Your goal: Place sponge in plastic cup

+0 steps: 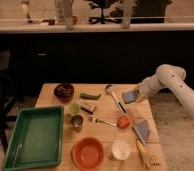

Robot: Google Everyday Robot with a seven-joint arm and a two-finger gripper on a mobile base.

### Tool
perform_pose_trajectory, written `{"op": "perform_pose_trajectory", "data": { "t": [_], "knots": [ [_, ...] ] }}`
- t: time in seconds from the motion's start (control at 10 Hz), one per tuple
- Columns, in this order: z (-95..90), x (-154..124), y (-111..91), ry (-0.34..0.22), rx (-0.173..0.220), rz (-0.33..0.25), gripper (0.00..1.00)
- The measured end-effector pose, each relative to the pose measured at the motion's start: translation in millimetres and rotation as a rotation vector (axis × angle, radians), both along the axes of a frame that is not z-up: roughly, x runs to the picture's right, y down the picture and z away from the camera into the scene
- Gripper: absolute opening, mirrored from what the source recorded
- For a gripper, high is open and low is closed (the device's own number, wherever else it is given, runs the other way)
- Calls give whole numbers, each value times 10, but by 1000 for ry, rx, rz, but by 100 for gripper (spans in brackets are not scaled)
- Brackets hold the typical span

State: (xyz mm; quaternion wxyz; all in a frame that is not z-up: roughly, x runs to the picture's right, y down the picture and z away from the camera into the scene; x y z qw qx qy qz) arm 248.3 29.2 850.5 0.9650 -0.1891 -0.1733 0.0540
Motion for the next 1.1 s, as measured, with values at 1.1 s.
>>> {"op": "perform_pose_trajectory", "data": {
  "t": [1.1],
  "knots": [
    [-11, -625, -74, -1, -46, 13, 0]
  ]
}}
